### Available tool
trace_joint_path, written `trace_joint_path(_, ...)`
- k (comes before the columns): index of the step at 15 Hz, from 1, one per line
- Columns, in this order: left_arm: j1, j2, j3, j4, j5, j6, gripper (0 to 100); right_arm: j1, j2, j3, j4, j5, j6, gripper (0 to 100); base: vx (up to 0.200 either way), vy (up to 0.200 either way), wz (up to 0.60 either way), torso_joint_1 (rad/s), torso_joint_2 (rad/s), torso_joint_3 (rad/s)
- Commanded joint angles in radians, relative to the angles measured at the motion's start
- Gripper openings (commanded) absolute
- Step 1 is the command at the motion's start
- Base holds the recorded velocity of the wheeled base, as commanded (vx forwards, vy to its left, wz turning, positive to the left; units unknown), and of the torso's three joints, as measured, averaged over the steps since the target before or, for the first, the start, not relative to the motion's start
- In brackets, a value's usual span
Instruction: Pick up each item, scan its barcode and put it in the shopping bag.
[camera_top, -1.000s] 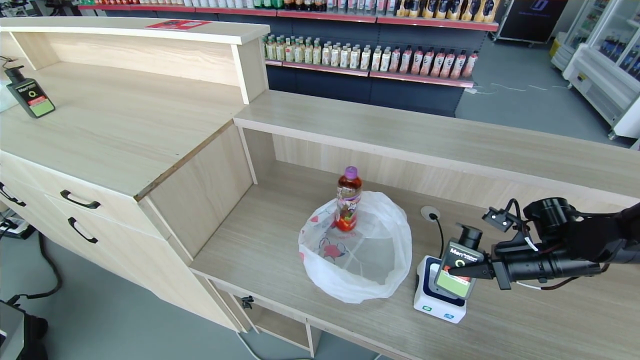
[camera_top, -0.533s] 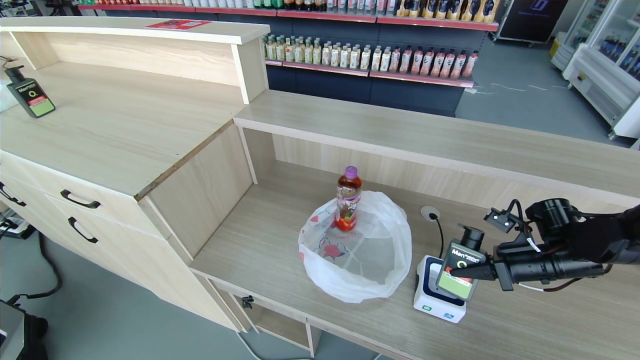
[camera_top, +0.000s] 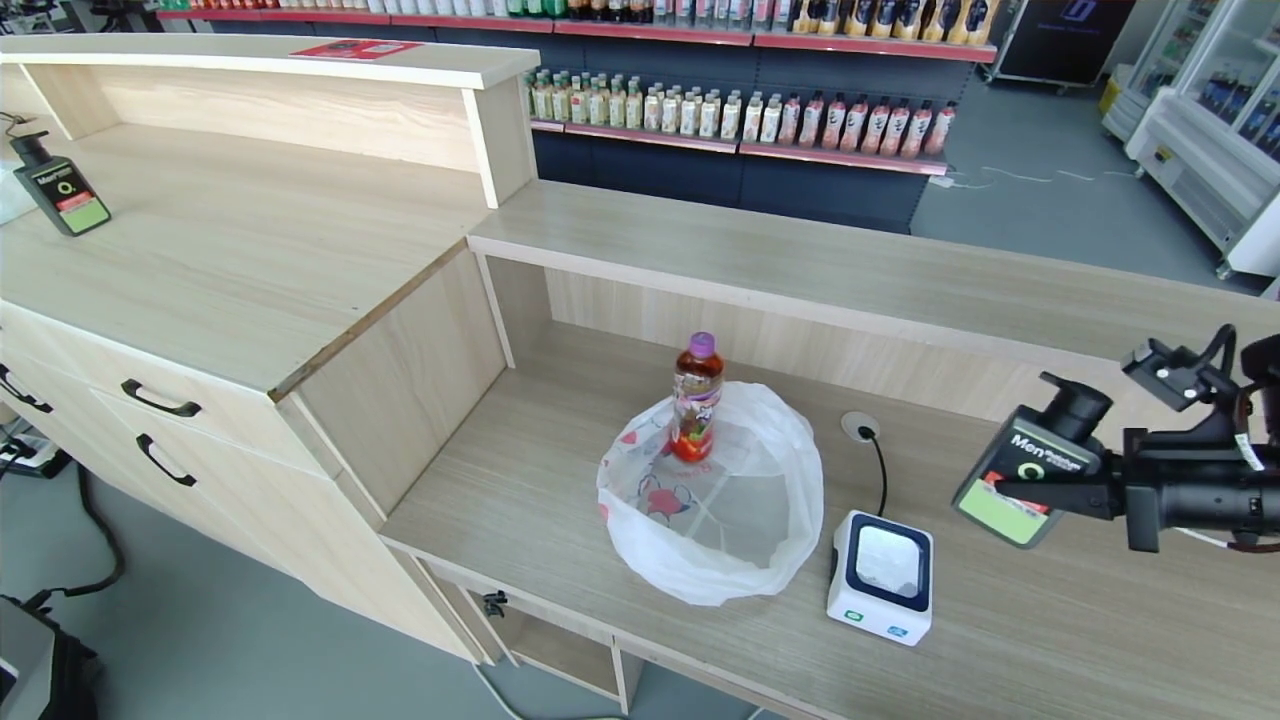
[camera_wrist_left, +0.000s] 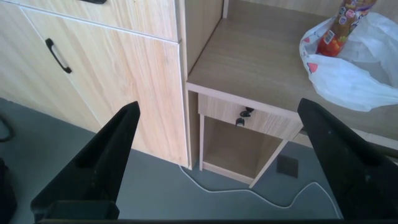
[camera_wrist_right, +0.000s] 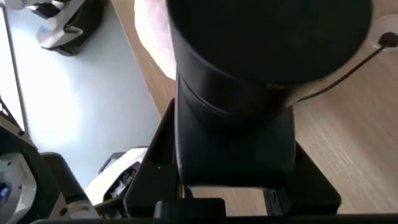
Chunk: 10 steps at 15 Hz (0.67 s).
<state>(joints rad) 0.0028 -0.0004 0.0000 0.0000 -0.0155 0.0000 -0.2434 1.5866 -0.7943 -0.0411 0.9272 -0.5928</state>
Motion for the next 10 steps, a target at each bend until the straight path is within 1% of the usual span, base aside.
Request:
trace_joint_path(1, 0.0, 0.0, 0.0, 0.0, 0.0, 0.0, 100, -0.131, -0.258, 0.081, -0.011, -0.008, -0.021, 0, 0.0, 0.0, 0.0, 0.0, 0.0, 0.0)
trace_joint_path(3, 0.0, 0.0, 0.0, 0.0, 0.0, 0.002, 100, -0.131, -0.307, 0.102, -0.017, -0.13, -0.028, 0, 0.0, 0.0, 0.0, 0.0, 0.0, 0.0)
trace_joint_path(4, 0.0, 0.0, 0.0, 0.0, 0.0, 0.0, 100, -0.071, -0.335, 0.121, -0.025, -0.321, 0.005, 0, 0.0, 0.0, 0.0, 0.0, 0.0, 0.0)
trace_joint_path(5, 0.0, 0.0, 0.0, 0.0, 0.0, 0.0, 100, -0.011, -0.353, 0.13, -0.034, -0.435, 0.07, 0, 0.0, 0.0, 0.0, 0.0, 0.0, 0.0)
trace_joint_path(6, 0.0, 0.0, 0.0, 0.002, 0.0, 0.0, 100, 0.056, -0.37, 0.144, -0.086, -0.59, 0.159, 0, 0.0, 0.0, 0.0, 0.0, 0.0, 0.0)
trace_joint_path(7, 0.0, 0.0, 0.0, 0.0, 0.0, 0.0, 100, 0.139, -0.379, 0.173, -0.151, -0.789, 0.263, 0, 0.0, 0.0, 0.0, 0.0, 0.0, 0.0)
trace_joint_path(8, 0.0, 0.0, 0.0, 0.0, 0.0, 0.0, 100, 0.219, -0.384, 0.207, -0.218, -1.004, 0.338, 0, 0.0, 0.0, 0.0, 0.0, 0.0, 0.0)
trace_joint_path(9, 0.0, 0.0, 0.0, 0.0, 0.0, 0.0, 100, 0.294, -0.389, 0.27, -0.312, -1.147, 0.37, 0, 0.0, 0.0, 0.0, 0.0, 0.0, 0.0)
trace_joint_path(10, 0.0, 0.0, 0.0, 0.002, 0.0, 0.0, 100, 0.319, -0.396, 0.293, -0.336, -1.151, 0.369, 0, 0.0, 0.0, 0.0, 0.0, 0.0, 0.0)
